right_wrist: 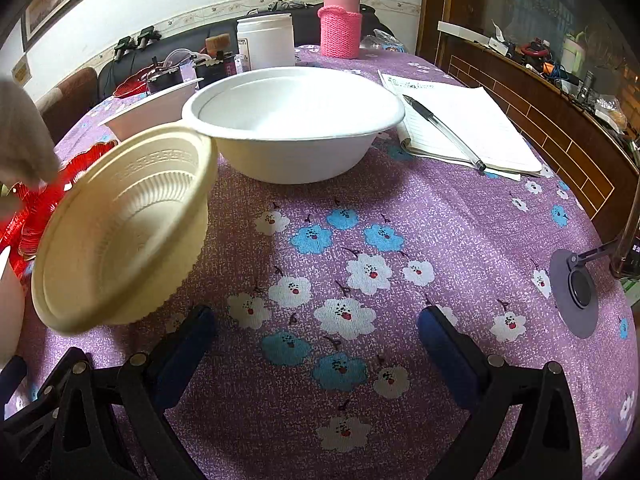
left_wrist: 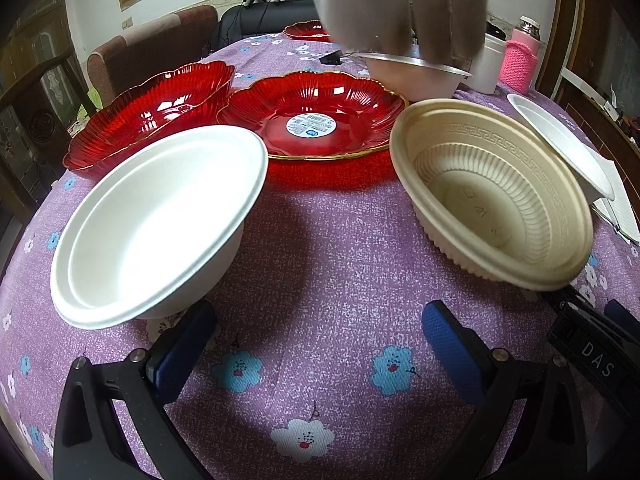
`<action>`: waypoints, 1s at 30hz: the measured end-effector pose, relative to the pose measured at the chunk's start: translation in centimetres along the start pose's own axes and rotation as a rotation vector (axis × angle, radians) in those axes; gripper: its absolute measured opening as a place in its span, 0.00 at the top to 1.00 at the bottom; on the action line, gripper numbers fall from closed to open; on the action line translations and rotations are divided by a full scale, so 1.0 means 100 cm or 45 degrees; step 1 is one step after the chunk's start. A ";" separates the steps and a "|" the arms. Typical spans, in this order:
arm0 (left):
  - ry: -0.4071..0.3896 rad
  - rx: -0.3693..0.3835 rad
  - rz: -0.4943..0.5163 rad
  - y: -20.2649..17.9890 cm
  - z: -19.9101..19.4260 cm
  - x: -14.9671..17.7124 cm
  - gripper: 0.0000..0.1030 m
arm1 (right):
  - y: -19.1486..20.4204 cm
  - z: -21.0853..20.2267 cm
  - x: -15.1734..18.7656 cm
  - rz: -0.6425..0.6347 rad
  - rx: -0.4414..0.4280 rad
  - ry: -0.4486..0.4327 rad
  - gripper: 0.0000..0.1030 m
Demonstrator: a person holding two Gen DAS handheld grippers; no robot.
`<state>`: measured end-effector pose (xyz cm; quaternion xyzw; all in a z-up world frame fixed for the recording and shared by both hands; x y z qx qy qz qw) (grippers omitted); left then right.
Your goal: Organize plates and bowls
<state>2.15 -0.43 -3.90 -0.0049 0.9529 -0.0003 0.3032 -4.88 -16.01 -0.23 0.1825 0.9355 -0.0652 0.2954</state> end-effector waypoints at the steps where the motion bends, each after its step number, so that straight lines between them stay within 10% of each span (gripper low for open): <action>1: 0.000 0.000 0.000 0.000 0.000 0.000 0.00 | 0.000 0.000 0.000 0.000 0.000 0.000 0.01; 30: 0.080 0.071 0.108 -0.002 -0.009 0.014 0.00 | 0.000 -0.001 0.001 -0.008 -0.011 0.007 0.01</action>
Point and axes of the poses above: each gripper's, at about its wrist camera, not at the fingertips, and z roughly the way its jaws point, y to its left, x to its underside, the point moved 5 cm from there along z, roughly the way its jaws point, and after that the axes turned 1 degree about x, right-handed, at the moved point
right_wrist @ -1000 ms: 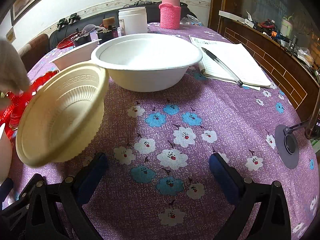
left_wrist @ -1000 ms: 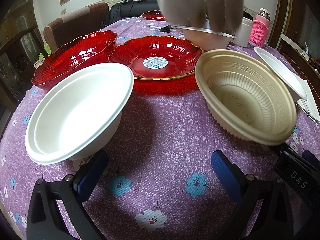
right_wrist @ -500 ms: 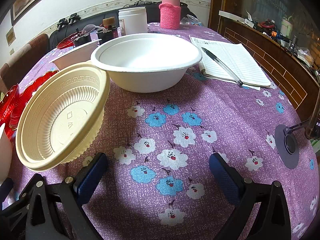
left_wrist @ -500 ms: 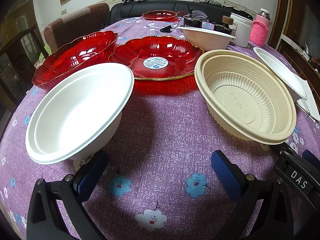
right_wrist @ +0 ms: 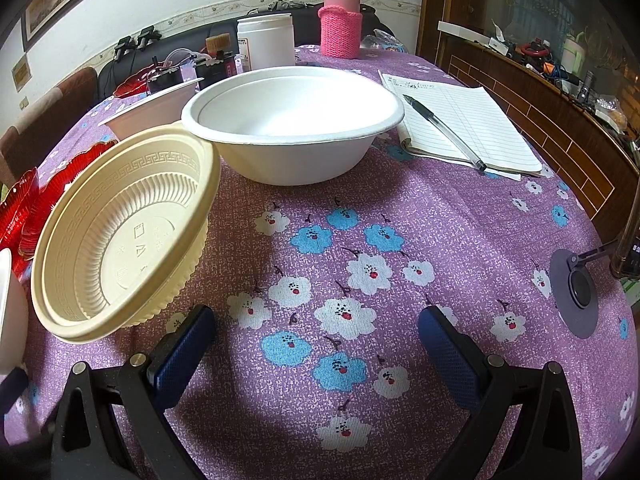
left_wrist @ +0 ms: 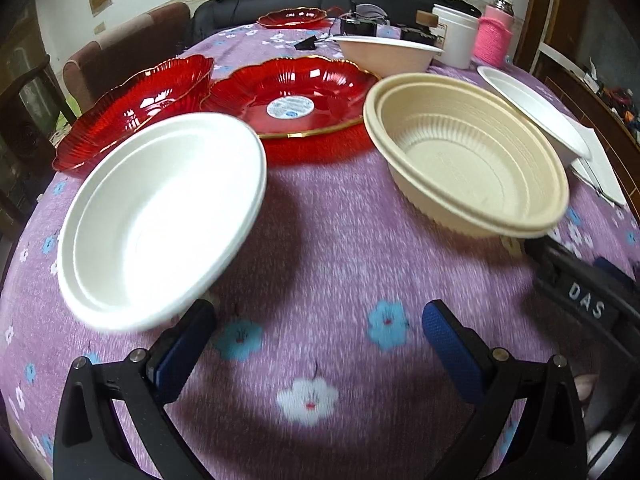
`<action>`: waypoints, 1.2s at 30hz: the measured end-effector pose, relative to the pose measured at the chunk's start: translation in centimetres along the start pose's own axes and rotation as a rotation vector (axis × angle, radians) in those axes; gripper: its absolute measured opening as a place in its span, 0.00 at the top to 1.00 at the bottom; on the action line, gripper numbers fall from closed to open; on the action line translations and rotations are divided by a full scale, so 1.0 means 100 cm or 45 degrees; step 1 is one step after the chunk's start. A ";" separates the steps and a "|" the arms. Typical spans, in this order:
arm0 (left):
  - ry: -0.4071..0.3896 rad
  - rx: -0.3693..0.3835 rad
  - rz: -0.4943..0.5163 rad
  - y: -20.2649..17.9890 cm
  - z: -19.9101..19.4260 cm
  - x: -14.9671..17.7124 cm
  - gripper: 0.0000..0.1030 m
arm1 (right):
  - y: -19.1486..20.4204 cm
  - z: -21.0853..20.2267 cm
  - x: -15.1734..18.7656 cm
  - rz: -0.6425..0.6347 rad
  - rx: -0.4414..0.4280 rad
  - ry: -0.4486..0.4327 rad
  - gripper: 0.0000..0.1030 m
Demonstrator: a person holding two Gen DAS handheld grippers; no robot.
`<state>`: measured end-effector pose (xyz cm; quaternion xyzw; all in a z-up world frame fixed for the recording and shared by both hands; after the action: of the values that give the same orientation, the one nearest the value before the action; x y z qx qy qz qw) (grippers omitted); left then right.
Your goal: Organize plates and bowls
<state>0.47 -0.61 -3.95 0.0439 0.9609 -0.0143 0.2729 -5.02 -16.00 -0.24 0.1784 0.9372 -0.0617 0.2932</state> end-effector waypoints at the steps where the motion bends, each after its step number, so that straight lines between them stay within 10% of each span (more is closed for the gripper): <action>1: 0.008 0.003 0.004 0.000 -0.002 0.003 0.00 | 0.001 -0.001 0.001 -0.009 -0.010 0.009 0.01; 20: 0.109 0.128 0.163 -0.016 -0.026 0.040 0.00 | 0.001 -0.022 0.032 -0.081 -0.064 0.100 0.01; 32: -0.333 0.439 0.116 0.000 -0.133 0.044 0.00 | 0.000 -0.033 0.045 -0.075 -0.067 0.144 0.01; 36: -0.382 0.396 0.097 0.012 -0.144 0.036 0.00 | 0.000 -0.035 0.048 -0.085 -0.071 0.132 0.01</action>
<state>-10.00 1.62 6.41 0.1191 0.8935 -0.1583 0.4030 -10.56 -13.76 -0.13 0.1419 0.9579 -0.0360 0.2469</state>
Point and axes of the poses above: each gripper's, at about its wrist camera, not at the fingertips, and z roughly the way its jaws point, y to its left, x to its underside, the point moved 5 cm from there along z, roughly the way its jaws point, and after that the axes turned 1 degree about x, right-handed, at the moved point
